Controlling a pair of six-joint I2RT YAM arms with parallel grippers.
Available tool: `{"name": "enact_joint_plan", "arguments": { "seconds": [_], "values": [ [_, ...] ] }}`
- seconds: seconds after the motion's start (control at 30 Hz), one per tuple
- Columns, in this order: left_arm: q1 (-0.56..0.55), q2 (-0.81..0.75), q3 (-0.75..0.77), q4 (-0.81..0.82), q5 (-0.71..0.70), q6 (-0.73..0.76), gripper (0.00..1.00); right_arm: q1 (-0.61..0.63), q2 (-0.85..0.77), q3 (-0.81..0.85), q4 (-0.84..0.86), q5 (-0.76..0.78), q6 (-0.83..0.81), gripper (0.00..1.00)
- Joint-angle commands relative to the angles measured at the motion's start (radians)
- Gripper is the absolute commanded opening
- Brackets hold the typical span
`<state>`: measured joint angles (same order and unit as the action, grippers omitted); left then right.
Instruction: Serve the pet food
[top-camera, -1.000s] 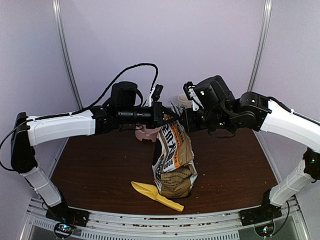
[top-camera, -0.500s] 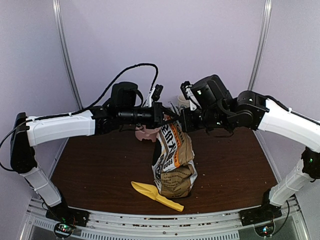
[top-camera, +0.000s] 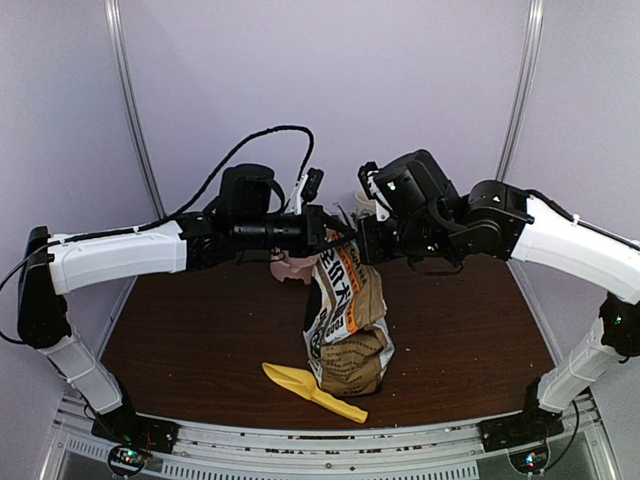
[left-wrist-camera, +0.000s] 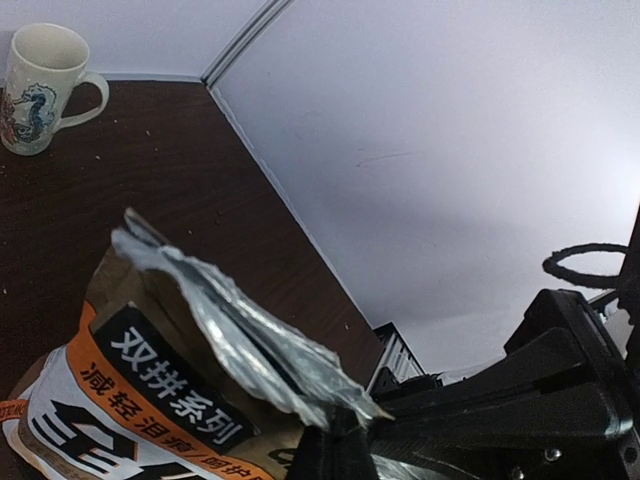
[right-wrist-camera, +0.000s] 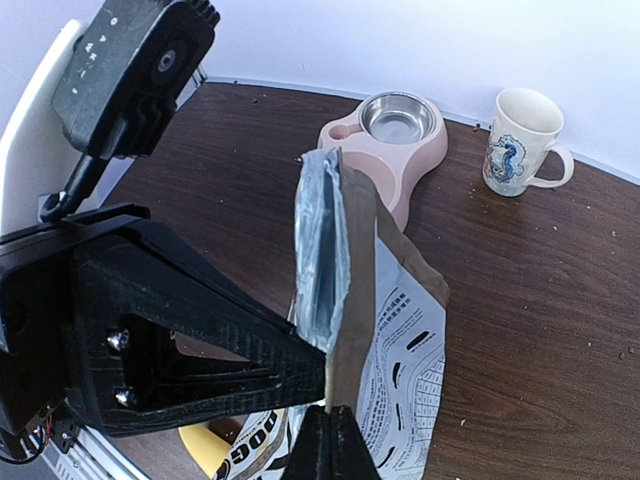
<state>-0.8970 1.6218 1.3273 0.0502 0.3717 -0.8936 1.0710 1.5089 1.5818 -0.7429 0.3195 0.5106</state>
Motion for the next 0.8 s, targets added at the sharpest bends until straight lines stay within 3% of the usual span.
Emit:
{"name": "enact_joint_plan", "arguments": {
  "seconds": [0.0,0.53,0.77],
  "values": [
    [0.018,-0.080,-0.012,0.017,-0.072,0.046,0.00,-0.026,0.026,0.014,-0.165,0.175,0.028,0.00],
    [0.018,-0.074,0.012,-0.025,-0.064,0.063,0.00,-0.032,0.019,0.017,-0.139,0.150,0.016,0.00],
    [0.027,-0.075,0.174,-0.368,-0.132,0.222,0.00,-0.051,0.008,0.085,-0.259,0.260,0.016,0.00]
  ]
}}
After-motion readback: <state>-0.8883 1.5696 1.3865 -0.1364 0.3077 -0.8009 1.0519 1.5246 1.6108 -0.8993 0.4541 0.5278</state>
